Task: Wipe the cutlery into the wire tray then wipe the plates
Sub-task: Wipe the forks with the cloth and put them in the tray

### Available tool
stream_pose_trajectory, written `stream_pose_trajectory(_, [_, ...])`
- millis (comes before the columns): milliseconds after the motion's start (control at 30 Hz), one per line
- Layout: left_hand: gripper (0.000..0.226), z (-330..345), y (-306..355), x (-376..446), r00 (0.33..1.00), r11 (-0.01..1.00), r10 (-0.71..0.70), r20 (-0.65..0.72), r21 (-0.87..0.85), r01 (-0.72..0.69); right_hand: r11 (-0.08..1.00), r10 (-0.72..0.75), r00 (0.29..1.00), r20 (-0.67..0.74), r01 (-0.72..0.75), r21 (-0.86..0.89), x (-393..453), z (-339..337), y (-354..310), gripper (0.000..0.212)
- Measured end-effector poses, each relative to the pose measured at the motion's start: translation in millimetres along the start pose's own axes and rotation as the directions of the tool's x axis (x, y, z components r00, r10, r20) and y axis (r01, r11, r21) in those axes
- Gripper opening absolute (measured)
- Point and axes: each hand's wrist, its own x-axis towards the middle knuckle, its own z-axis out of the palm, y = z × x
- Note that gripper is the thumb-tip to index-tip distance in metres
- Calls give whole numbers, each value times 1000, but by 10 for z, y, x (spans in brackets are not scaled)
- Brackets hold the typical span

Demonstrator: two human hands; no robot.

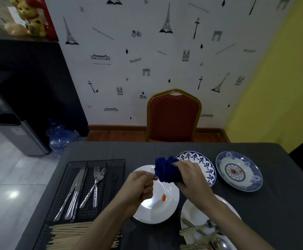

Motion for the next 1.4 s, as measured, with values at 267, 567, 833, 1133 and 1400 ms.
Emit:
stream_pose_trajectory(267, [20, -153, -136, -11, 985, 980, 143, -98, 151, -128, 980, 149, 982, -117, -162, -114, 169, -154, 233, 25])
stream_pose_trajectory(567, [27, -125, -436, 75, 982, 830, 145, -122, 555, -54, 949, 307, 916, -260, -273, 160, 180, -179, 44, 29])
stream_pose_trajectory(833, [28, 126, -196, -26, 975, 843, 215, -46, 513, -162, 997, 42, 981, -187, -30, 68, 31, -13, -116, 35])
stream_pose_trajectory(1133, [28, 115, -28, 29, 980, 913, 175, -92, 389, -126, 997, 54, 977, -204, -42, 63, 211, -39, -176, 35])
stream_pose_trajectory(1400, [28, 102, 15, -43, 986, 932, 144, -81, 348, -107, 999, 6, 993, -119, 0, 51, 293, -56, 21, 43])
